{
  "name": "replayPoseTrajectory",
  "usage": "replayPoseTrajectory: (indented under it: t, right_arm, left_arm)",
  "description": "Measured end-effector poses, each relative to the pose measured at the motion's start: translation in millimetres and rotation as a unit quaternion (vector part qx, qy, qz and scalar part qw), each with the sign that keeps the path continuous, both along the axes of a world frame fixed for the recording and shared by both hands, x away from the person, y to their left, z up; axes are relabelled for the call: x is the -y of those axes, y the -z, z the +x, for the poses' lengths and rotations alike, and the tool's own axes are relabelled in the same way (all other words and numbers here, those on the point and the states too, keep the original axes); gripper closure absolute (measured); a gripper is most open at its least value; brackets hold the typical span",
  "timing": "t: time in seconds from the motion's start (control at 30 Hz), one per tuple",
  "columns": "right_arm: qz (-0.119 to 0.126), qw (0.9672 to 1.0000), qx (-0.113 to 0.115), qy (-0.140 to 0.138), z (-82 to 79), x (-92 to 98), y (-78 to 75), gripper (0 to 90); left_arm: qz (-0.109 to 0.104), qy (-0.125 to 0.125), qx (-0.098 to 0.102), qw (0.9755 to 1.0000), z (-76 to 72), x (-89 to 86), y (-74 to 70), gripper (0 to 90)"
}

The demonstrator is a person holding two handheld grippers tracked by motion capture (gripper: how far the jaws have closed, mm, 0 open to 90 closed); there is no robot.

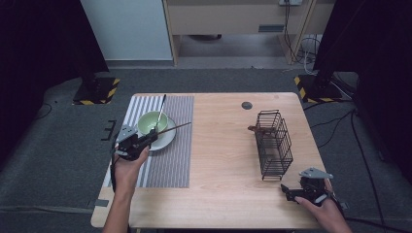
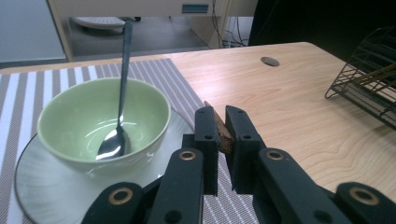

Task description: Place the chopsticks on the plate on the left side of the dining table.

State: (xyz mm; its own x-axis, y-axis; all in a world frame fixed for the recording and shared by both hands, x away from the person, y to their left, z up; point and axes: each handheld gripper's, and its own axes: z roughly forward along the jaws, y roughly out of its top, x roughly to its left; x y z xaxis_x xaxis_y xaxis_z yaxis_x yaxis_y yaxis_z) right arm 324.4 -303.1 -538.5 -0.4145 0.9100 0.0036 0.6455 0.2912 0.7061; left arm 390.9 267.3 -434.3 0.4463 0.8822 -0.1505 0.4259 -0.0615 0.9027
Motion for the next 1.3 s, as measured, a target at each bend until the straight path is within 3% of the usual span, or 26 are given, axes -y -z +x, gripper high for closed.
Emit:
replayPoseTrajectory:
  t: [0.47,0.83,1.2,1.3]
  right_arm:
    - [0.000,1.0000,0.000,0.000,0.0,0.0,0.0,0.4]
    - [0.000,1.0000,0.000,0.000,0.0,0.1,0.0,0.4]
    - [0.000,1.0000,0.000,-0.004,0.1,0.6,0.0,0.4]
    - [-0.001,1.0000,0.001,-0.004,0.1,0.7,0.0,0.4]
  left_arm:
    - [-0.004,-0.025,-0.005,0.9997,-9.2,-17.3,14.3,83.8]
    - [-0.013,-0.023,-0.007,0.9996,-18.9,-22.9,35.1,83.6]
    - [-0.055,-0.027,-0.003,0.9981,-24.5,-38.4,48.7,83.6]
    - [-0.047,-0.022,-0.016,0.9985,-23.4,-39.2,53.4,83.5]
